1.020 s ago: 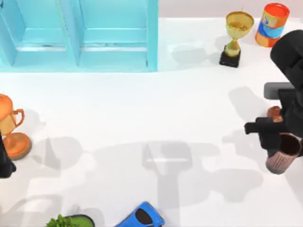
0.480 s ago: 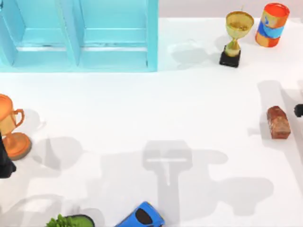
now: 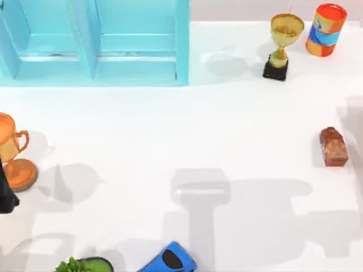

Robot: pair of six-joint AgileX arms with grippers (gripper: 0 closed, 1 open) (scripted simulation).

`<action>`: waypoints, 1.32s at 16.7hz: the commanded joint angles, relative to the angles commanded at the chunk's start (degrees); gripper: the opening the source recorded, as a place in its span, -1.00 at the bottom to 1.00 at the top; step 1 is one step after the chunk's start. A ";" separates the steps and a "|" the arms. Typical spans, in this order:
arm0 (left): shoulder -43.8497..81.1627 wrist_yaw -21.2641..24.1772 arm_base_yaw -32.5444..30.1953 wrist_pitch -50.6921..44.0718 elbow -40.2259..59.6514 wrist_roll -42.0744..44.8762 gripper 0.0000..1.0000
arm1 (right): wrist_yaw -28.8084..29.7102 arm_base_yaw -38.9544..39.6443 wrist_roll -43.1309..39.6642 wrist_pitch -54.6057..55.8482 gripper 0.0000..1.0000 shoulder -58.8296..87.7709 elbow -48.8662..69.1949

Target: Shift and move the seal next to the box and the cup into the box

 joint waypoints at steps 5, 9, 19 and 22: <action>0.00 0.00 0.00 0.00 0.00 0.00 1.00 | -0.19 -20.16 -20.07 2.27 -1.00 -2.21 -3.60; 0.00 0.00 0.00 0.00 0.00 0.00 1.00 | -0.25 -29.39 -29.18 4.15 -1.00 -4.19 -6.33; 0.00 0.00 0.00 0.00 0.00 0.00 1.00 | 1.34 -29.97 -29.44 10.31 -1.00 -3.44 -10.90; 0.00 0.00 0.00 0.00 0.00 0.00 1.00 | 0.71 -29.97 -29.44 16.60 -1.00 -1.96 -15.67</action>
